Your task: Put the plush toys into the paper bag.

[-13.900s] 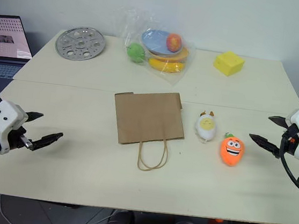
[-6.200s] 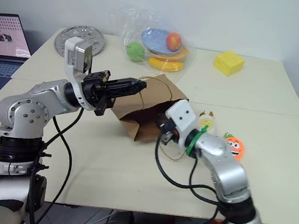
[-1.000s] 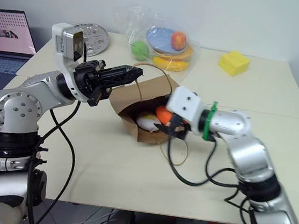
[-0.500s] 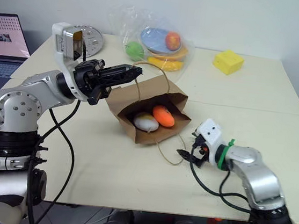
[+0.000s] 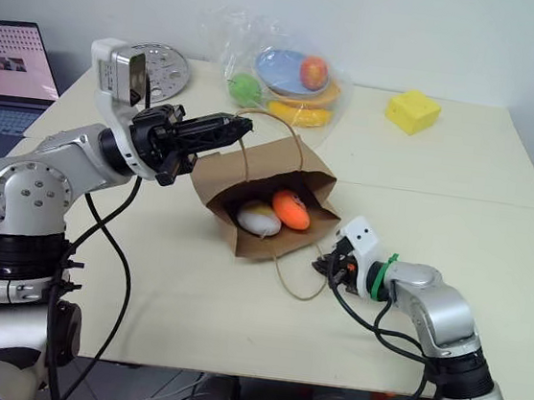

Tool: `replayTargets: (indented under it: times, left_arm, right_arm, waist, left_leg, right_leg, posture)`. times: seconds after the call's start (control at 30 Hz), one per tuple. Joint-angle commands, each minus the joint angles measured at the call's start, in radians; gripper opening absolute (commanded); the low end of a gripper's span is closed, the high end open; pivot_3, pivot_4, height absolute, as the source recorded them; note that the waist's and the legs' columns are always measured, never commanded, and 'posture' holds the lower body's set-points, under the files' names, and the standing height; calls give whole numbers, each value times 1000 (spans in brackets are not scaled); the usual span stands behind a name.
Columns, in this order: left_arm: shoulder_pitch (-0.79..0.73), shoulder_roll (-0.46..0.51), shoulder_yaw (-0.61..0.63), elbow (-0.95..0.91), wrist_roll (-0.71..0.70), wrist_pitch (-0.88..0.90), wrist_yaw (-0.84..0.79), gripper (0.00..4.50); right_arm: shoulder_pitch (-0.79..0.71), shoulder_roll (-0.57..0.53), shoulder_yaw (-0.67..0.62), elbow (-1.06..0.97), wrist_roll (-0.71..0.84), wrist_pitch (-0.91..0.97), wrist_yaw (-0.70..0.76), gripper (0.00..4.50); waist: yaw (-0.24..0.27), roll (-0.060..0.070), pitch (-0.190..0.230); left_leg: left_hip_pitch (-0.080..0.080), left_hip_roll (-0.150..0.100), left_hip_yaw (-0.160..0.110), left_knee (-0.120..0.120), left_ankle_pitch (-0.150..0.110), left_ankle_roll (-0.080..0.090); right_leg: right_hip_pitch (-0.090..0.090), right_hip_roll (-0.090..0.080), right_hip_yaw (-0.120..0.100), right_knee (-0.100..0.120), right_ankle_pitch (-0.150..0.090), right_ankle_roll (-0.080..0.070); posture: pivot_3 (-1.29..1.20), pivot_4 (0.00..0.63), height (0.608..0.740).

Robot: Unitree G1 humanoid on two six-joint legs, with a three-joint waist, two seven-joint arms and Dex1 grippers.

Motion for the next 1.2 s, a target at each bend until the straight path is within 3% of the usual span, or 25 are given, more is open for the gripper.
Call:
replayTargets:
  times: [0.03, 0.2, 0.33, 0.43, 0.63, 1.0, 1.07, 1.2]
  left_arm:
    - [-54, -2, 5, 9, 15, -41, -23, 0]
    - [-88, -2, -1, 53, 44, -66, -49, 0]
    - [-181, -39, -48, 182, 131, -149, -99, 0]
    - [-228, -65, -70, 273, 185, -203, -128, 0]
    - [-281, -94, -90, 402, 262, -280, -185, 0]
    - [-303, -112, -91, 456, 314, -309, -234, 0]
    - [-289, -104, -104, 441, 346, -329, -220, 0]
    - [-275, -75, -97, 410, 363, -332, -229, 967]
  right_arm:
    - [-19, -1, -123, -102, 126, 94, -3, 58]
    - [-61, -9, -257, -179, 277, 232, -27, 58]
    - [-245, -33, -456, -147, 459, 423, -75, 58]
    - [-330, -29, -506, -107, 499, 485, -125, 58]
    - [-373, -25, -511, -62, 514, 490, -192, 58]
    - [-375, 27, -492, -49, 520, 478, -296, 58]
    - [-383, 15, -484, -55, 519, 469, -295, 432]
    - [-401, -7, -477, -72, 523, 464, -287, 1708]
  waist:
    - [1, 0, 0]
    - [0, 0, 0]
    - [1, 1, 1]
    - [1, 1, 1]
    - [0, 1, 1]
    - [-1, 1, 1]
    - [-1, 1, 1]
    - [-1, 1, 1]
  left_leg:
    - [0, 0, 0, 0, 0, 0]
    - [0, 0, 0, 0, 0, 0]
    - [-1, 0, 0, 0, 0, 0]
    - [0, 0, 0, 0, 0, 0]
    - [-2, 0, 0, -2, 0, 0]
    - [-3, 0, 0, -2, 0, 0]
    - [-3, 0, 0, -2, 0, 0]
    - [-3, 0, 0, -2, 0, 0]
  right_leg:
    - [0, 0, 0, 0, 0, 0]
    - [0, 0, 0, 0, 0, 0]
    - [-1, 0, 0, 0, 0, 0]
    - [0, 0, 0, -1, 0, 0]
    - [-3, 0, 0, -1, 0, 0]
    - [-3, 0, 0, -1, 0, 0]
    - [-3, 0, 0, -1, 0, 0]
    - [-3, 0, 0, -1, 0, 0]
  posture:
    - [0, 150, 740]
    - [0, 150, 740]
    - [0, 150, 740]
    - [0, 150, 740]
    - [0, 150, 740]
    - [0, 150, 740]
    - [0, 150, 740]
    - [0, 150, 740]
